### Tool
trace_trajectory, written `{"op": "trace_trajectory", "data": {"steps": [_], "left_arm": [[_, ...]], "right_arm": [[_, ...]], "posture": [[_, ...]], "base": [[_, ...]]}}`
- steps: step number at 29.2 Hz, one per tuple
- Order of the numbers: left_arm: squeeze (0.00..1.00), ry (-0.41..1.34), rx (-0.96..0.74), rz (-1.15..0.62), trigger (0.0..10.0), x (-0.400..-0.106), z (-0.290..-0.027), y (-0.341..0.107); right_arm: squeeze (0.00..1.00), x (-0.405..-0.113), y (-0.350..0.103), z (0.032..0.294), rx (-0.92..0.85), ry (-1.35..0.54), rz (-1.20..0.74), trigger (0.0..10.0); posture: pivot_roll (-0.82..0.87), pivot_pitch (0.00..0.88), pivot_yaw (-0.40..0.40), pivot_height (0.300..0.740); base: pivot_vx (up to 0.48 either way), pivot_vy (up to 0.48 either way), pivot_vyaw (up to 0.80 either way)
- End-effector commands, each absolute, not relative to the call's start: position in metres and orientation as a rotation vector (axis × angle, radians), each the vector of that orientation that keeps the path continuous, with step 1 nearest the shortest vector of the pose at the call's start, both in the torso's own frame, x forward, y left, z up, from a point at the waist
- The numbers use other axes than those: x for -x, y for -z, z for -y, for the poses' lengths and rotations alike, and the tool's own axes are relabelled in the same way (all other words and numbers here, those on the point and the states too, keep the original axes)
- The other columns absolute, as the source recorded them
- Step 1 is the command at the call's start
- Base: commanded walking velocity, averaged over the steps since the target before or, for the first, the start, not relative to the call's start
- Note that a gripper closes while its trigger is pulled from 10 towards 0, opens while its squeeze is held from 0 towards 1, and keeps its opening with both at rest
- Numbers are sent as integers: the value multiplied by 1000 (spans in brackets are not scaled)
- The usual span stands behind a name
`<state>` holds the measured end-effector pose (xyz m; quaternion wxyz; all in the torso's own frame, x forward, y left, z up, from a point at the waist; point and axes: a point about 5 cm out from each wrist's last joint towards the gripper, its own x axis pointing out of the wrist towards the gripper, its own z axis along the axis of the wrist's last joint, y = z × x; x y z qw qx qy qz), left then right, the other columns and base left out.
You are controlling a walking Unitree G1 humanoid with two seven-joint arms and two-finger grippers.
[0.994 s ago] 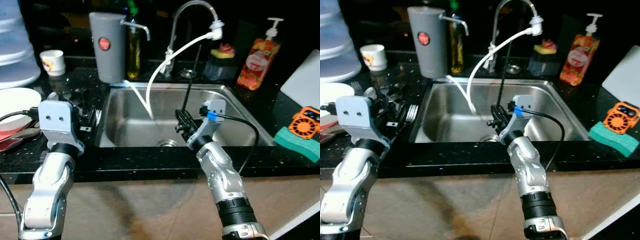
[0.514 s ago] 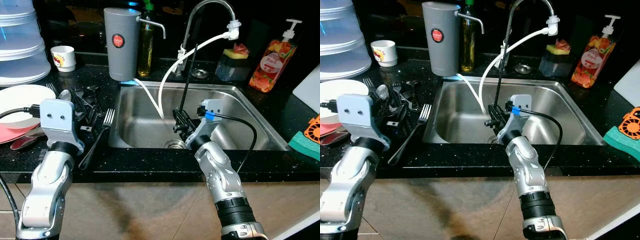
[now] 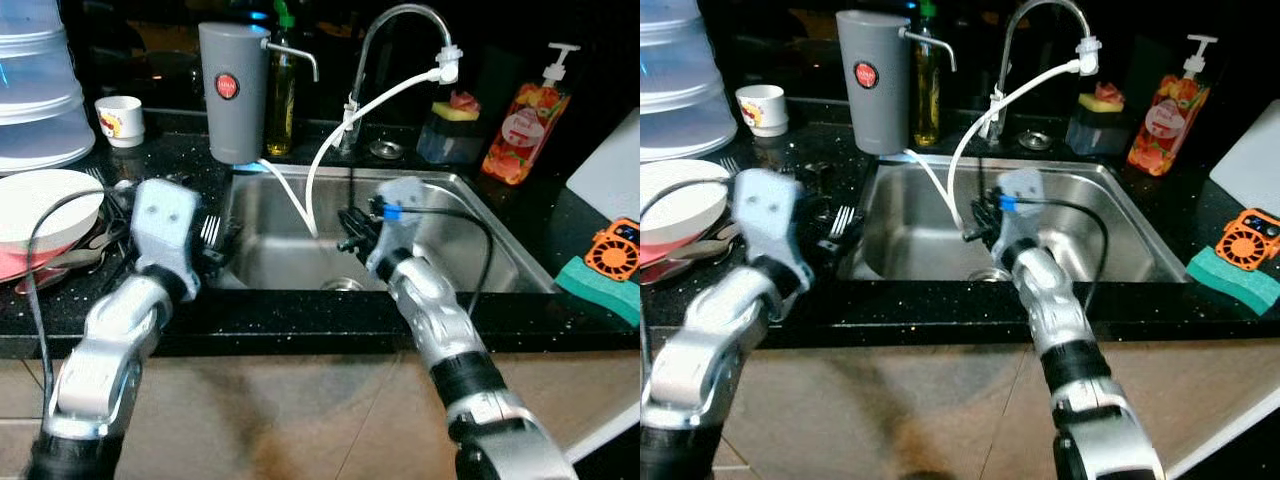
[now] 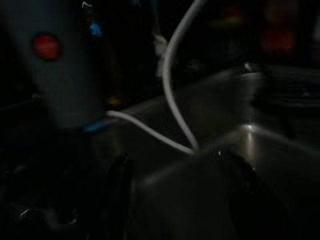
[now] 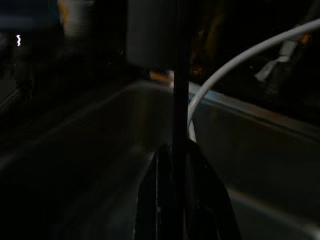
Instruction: Kitchen organization
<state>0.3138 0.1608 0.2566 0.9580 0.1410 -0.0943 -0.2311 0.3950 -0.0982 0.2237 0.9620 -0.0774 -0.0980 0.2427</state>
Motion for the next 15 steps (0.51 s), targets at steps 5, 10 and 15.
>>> {"op": "trace_trajectory", "data": {"steps": [5,10,15], "left_arm": [[0,480,-301,70,10000,-332,-173,-258],[0,502,-285,-5,10000,-330,-178,-256],[0,551,-287,-41,10000,-322,-180,-248]], "right_arm": [[0,-405,-212,99,427,-539,80,10000],[0,-410,-204,104,579,-505,4,10000],[0,-411,-199,107,637,-481,-33,10000]], "posture": [[91,103,-90,740],[99,127,-92,740],[115,163,-100,740]], "base": [[0,0,0],[0,0,0],[0,0,0]]}}
